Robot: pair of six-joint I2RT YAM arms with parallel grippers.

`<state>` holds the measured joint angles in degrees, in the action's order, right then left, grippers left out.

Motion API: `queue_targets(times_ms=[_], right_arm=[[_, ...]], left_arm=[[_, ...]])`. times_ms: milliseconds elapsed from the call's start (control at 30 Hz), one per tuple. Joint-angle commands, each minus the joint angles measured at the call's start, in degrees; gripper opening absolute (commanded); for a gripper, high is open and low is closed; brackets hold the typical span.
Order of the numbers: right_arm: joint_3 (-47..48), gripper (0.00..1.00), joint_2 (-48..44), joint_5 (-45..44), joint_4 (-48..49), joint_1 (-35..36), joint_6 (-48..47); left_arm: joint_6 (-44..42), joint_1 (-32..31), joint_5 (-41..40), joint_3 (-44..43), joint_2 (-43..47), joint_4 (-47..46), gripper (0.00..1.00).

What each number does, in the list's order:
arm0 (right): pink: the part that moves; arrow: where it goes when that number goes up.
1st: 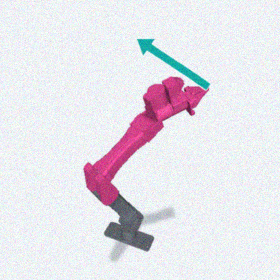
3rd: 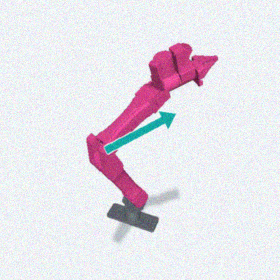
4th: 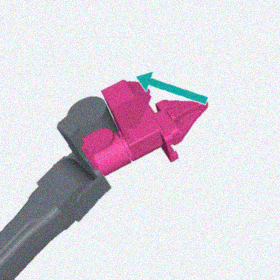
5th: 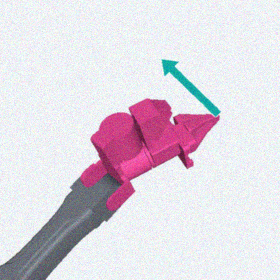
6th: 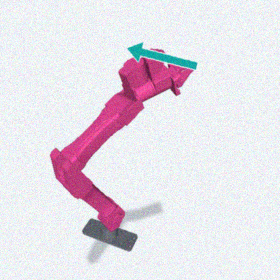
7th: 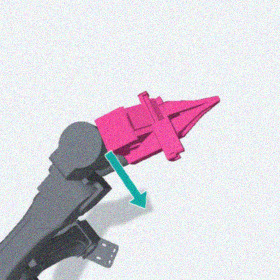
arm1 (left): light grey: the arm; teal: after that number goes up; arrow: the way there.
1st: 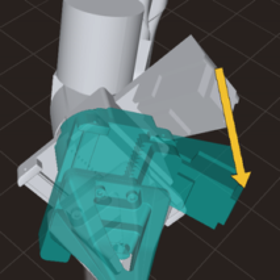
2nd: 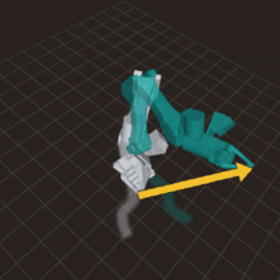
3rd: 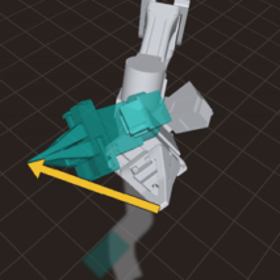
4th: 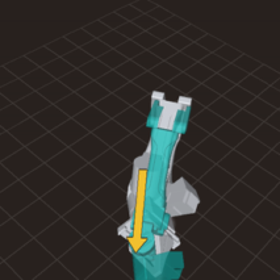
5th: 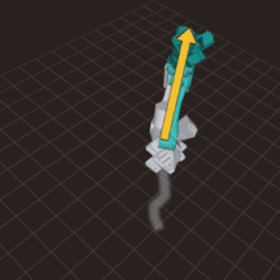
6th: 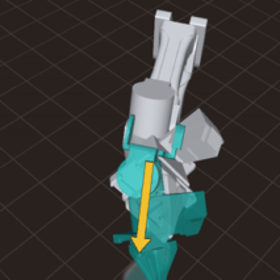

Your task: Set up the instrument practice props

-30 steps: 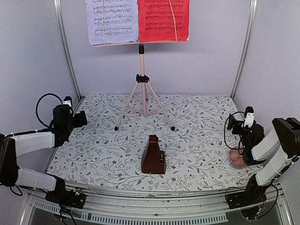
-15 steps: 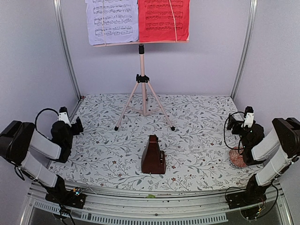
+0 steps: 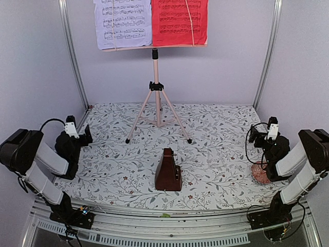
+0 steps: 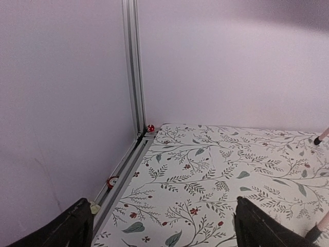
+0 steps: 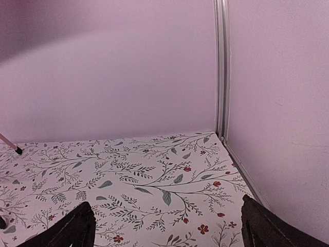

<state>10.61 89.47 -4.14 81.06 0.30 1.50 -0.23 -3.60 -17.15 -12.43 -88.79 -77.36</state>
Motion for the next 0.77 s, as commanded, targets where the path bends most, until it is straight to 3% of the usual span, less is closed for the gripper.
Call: queue_targets(times_ms=[0,733], right_arm=[[0.20,0.99,-0.35,0.45,1.31,-0.31,0.07],[0.51,0.99,-0.35,0.63,0.75,-0.31,0.00]], left_arm=[[-0.94,0.08,0.64,-0.55,-0.60,-0.52,0.96],[-0.99,0.08,0.69,-0.54,-0.59,-0.33,0.96]])
